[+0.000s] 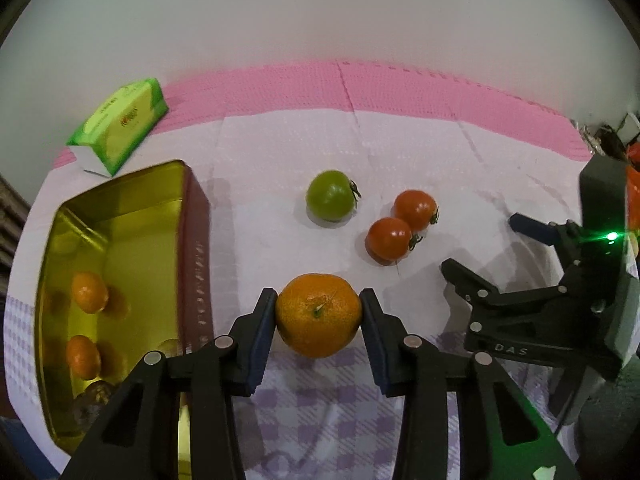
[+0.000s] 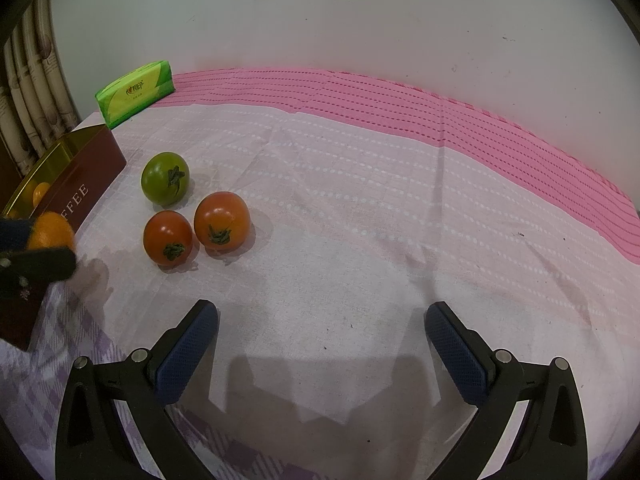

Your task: Organize fruits

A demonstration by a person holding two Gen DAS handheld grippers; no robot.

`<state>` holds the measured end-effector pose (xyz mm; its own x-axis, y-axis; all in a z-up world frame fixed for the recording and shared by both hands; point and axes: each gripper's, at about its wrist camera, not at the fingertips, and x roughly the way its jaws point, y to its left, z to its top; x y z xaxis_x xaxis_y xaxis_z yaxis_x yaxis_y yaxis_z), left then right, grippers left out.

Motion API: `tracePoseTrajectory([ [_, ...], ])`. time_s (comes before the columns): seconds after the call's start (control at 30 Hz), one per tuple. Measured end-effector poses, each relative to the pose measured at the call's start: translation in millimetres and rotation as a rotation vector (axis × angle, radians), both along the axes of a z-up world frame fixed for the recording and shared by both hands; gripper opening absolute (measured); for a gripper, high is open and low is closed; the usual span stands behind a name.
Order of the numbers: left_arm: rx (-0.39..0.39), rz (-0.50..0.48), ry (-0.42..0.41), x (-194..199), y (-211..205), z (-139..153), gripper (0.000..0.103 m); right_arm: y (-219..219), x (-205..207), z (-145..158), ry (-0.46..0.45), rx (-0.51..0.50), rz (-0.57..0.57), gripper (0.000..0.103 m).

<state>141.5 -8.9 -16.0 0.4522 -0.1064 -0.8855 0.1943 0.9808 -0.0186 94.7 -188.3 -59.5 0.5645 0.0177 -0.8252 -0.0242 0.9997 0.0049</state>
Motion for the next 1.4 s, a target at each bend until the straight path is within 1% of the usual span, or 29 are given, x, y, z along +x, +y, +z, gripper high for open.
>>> tracePoseTrajectory([
  [0.2,-0.009,0.055,-0.025,-6.8,22.0,18.7,0.038,0.3,0.0,0.0,0.0,0.0,0.0,0.103],
  [0.3,-0.026,0.09,-0.033,-11.4,39.9,26.8,0.038,0.4,0.0,-0.1,0.0,0.0,0.0,0.103],
  [0.4,-0.002,0.125,-0.047,-14.2,58.3,32.4,0.038,0.6,0.0,-0.2,0.0,0.0,0.0,0.103],
  [0.5,0.017,0.159,-0.048,-15.1,75.7,32.1,0.038,0.6,0.0,0.0,0.0,0.0,0.0,0.103],
  [0.73,0.068,0.248,-0.03,-22.3,116.8,20.3,0.038,0.6,0.1,0.2,0.0,0.0,0.0,0.103],
  [0.93,0.08,0.289,-0.005,-27.7,135.6,6.8,0.038,0.6,0.0,0.2,0.0,0.0,-0.001,0.103],
  [1.23,0.079,0.309,0.022,-34.2,146.2,-7.8,0.038,0.5,0.0,0.1,0.0,-0.001,-0.001,0.103],
  [1.4,0.078,0.295,0.012,-38.4,145.1,-9.3,0.038,0.4,0.0,0.0,0.0,-0.001,-0.001,0.103],
])
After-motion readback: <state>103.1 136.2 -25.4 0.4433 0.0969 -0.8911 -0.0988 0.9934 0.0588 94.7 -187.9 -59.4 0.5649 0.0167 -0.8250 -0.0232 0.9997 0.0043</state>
